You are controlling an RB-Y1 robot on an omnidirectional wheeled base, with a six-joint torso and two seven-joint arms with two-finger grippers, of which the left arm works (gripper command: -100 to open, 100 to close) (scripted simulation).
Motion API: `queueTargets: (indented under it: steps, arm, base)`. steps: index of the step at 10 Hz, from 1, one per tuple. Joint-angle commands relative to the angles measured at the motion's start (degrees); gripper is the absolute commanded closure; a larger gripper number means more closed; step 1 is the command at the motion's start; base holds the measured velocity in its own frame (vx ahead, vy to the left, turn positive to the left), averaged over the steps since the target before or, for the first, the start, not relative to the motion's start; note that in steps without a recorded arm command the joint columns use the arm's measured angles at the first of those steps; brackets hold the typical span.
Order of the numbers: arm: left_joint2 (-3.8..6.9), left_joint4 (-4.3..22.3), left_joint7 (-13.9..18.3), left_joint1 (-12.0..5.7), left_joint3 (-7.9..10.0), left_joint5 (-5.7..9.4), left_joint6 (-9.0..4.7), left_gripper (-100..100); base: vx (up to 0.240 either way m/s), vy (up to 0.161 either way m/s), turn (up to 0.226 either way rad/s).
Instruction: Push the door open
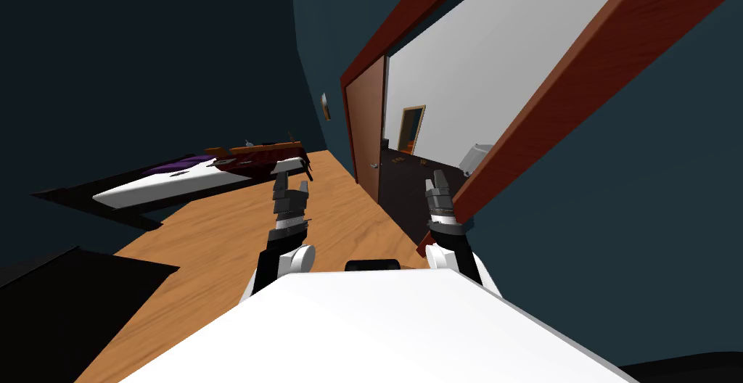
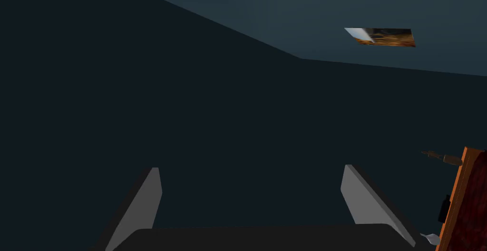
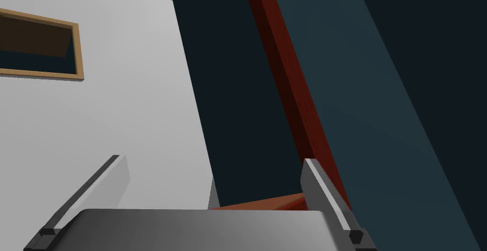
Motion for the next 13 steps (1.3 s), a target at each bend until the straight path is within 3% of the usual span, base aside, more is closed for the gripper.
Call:
queueTargets:
  steps: [1,13]
  arm:
    - [0.69,1.6,0.2,-0.63,-0.23,0.06,-0.36,-100]
    - [4.7,15.7,2.0,-6.27,-2.33,0.62,-3.56,-100]
  base:
    - [0.039,0.012,-0.083]
    - [0.099,0.044,-0.098]
